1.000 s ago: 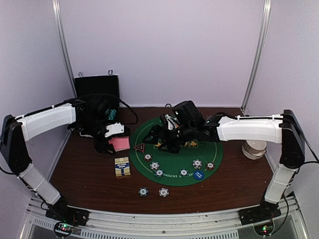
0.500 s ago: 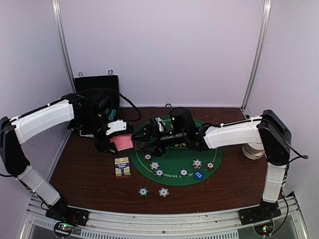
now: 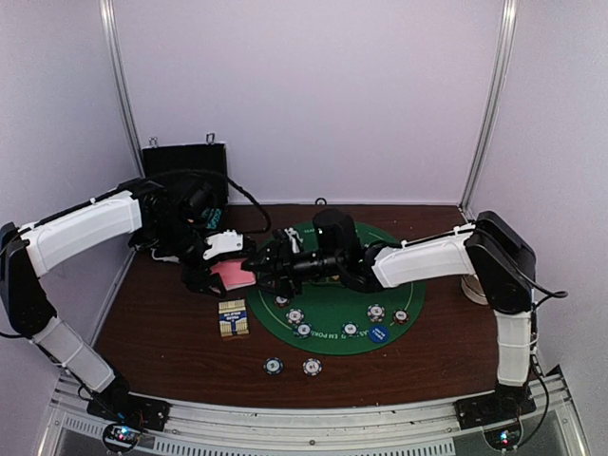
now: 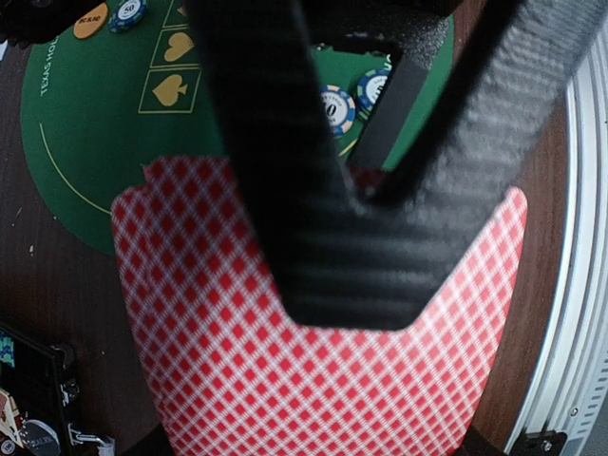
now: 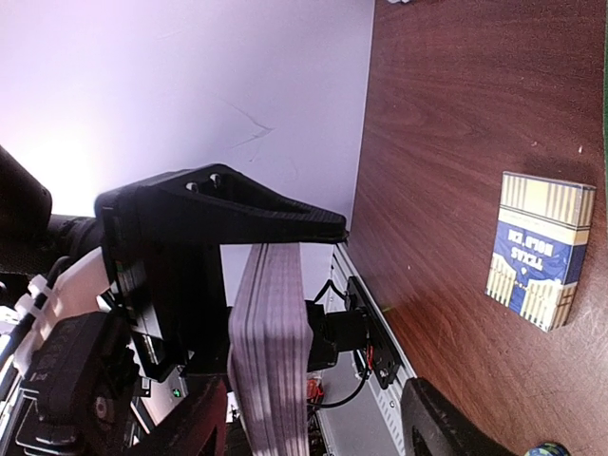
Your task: Distribute texas hold em gaming equipment
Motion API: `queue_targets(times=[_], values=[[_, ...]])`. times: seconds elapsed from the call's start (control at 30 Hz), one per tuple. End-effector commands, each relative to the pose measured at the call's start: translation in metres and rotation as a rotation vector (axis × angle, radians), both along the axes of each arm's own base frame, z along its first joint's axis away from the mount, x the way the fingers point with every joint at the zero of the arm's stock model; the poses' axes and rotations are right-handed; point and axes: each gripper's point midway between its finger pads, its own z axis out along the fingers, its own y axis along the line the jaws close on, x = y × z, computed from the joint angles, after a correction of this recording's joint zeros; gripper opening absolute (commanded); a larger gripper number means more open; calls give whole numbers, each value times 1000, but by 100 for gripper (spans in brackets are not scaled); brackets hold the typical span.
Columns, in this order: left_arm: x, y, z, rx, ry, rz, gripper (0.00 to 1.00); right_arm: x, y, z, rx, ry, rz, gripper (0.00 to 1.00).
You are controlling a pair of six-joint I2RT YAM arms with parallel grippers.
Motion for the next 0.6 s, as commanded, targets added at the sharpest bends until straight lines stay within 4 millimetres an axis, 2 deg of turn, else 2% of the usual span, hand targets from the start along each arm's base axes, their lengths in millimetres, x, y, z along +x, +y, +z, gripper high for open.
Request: queue_targets(times=[0.0, 0.17, 0.4, 0.43, 0.5, 0.57], values=[[-1, -7, 22, -51, -40, -12, 0, -4, 13, 23, 78, -22, 34, 64], [-3, -7, 20, -44, -35, -16, 0, -7, 21, 22, 94, 3, 60, 57], [0, -7, 21, -33, -51, -13, 0, -10, 26, 21, 111, 30, 82, 34], [1, -7, 21, -33, -52, -13, 4, -10, 26, 20, 109, 33, 83, 30], [3, -8, 22, -32, -57, -8, 19, -11, 27, 20, 110, 35, 89, 23], [5, -9, 23, -31, -57, -2, 44, -12, 27, 20, 110, 36, 91, 13]])
